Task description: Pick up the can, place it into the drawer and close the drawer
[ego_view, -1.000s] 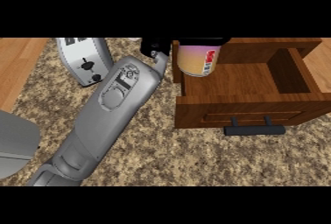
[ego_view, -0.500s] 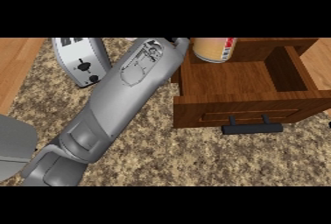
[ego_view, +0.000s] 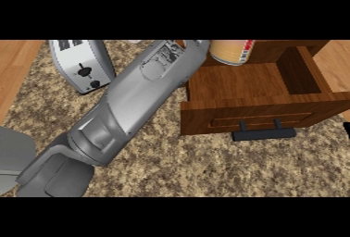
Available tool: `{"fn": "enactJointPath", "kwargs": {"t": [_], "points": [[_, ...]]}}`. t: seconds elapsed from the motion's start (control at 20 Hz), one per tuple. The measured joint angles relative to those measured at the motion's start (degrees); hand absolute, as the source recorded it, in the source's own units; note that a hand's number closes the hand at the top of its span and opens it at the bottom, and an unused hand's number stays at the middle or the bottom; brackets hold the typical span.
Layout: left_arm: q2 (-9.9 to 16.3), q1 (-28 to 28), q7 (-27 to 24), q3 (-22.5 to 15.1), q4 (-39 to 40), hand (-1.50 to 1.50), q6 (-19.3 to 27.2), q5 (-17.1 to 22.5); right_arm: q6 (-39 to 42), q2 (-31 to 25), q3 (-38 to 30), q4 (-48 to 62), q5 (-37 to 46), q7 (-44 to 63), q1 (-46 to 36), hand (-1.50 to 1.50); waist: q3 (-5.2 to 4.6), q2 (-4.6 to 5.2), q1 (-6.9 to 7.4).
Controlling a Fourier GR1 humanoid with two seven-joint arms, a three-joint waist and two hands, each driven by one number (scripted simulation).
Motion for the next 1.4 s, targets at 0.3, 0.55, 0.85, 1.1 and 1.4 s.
{"fn": "enactJointPath", "kwargs": {"t": [0.3, 0.55, 0.85, 1.1, 1.4], "points": [[0.0, -2.1, -2.4, -2.4, 5.1, 1.50, -0.1, 3.5, 0.3, -0.8, -0.9, 1.9, -0.7, -0.5, -1.7, -1.50, 0.02, 0.23, -0.54], [0.0, -1.7, -5.2, -5.1, 7.6, 1.50, 1.8, 5.1, 0.3, -0.9, -0.6, 2.0, -0.2, -0.3, -2.0, -1.50, 0.03, 0.32, -1.03], [0.0, -0.7, -6.9, -9.4, 8.8, 1.50, 3.6, 7.2, -1.0, -0.6, 1.1, 3.1, 1.6, 0.7, -5.1, -1.50, 0.03, 0.64, -1.96], [0.0, 0.1, -8.8, -12.4, 10.3, 1.50, 4.9, 7.9, -0.6, -0.7, 1.6, 2.9, 1.5, 0.8, -5.6, -1.50, 0.07, 0.91, -2.99], [0.0, 1.0, -9.6, -14.5, 11.5, -1.50, 6.9, 9.2, -0.4, -1.0, 1.6, 2.3, 1.1, 1.1, -5.6, -1.50, 0.06, 1.00, -3.57]]}}
